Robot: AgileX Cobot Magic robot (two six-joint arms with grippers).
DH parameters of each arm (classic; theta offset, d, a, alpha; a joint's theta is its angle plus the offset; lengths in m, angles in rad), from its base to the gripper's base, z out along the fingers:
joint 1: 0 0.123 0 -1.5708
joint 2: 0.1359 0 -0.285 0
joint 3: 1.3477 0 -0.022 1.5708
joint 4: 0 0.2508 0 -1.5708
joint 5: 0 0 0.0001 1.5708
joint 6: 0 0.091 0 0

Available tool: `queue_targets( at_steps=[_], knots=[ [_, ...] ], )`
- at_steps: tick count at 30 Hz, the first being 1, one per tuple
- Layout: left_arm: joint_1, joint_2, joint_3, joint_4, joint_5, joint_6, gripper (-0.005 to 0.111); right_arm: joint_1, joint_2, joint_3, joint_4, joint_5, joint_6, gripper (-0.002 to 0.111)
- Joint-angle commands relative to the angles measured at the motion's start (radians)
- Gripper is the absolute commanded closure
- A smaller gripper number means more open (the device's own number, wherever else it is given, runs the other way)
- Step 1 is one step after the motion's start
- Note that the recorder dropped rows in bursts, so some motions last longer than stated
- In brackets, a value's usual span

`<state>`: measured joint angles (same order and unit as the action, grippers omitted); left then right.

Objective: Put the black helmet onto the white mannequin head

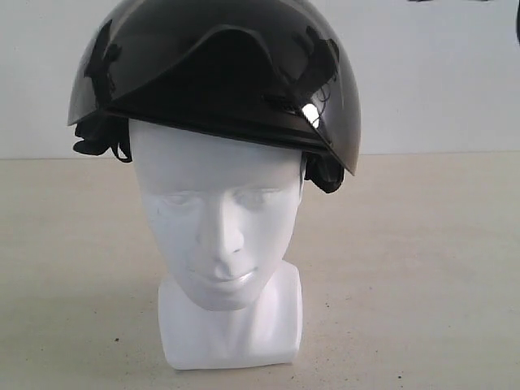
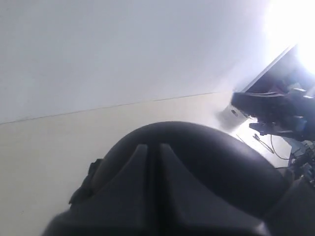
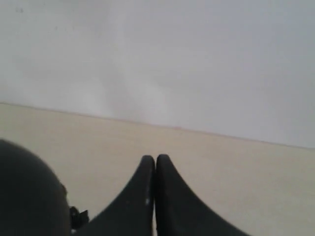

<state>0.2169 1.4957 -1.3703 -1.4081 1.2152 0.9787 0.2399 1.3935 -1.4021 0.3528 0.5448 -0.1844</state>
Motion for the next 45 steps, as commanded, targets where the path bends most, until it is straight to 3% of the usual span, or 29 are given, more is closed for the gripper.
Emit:
queue_targets(
  at_steps=[1, 7, 11, 16, 23, 27, 45],
  knots=[
    [-0.074, 0.024, -0.204, 0.161, 0.006, -0.159, 0.102, -0.13, 0.043, -0.008, 0.602, 0.223, -0.613, 0.108],
    [-0.156, 0.155, -0.292, 0.21, 0.006, -0.196, 0.102, -0.182, 0.08, -0.008, 0.768, 0.358, -0.877, 0.108],
    [-0.213, 0.189, -0.292, 0.246, 0.006, -0.156, 0.102, -0.116, 0.092, -0.006, 0.794, 0.404, -0.953, 0.108],
    [-0.251, 0.192, -0.292, 0.253, 0.006, -0.148, 0.102, -0.016, 0.092, -0.006, 0.756, 0.421, -0.883, 0.108],
    [-0.293, 0.192, -0.273, 0.247, 0.006, -0.165, 0.102, 0.028, 0.088, -0.006, 0.756, 0.451, -0.887, 0.108],
    [-0.319, 0.192, -0.256, 0.279, 0.006, -0.168, 0.102, 0.031, 0.063, -0.006, 0.759, 0.449, -0.887, 0.108],
    [-0.319, 0.126, -0.256, 0.433, 0.006, -0.309, 0.102, 0.031, 0.025, -0.006, 0.741, 0.552, -0.77, 0.108]
  ],
)
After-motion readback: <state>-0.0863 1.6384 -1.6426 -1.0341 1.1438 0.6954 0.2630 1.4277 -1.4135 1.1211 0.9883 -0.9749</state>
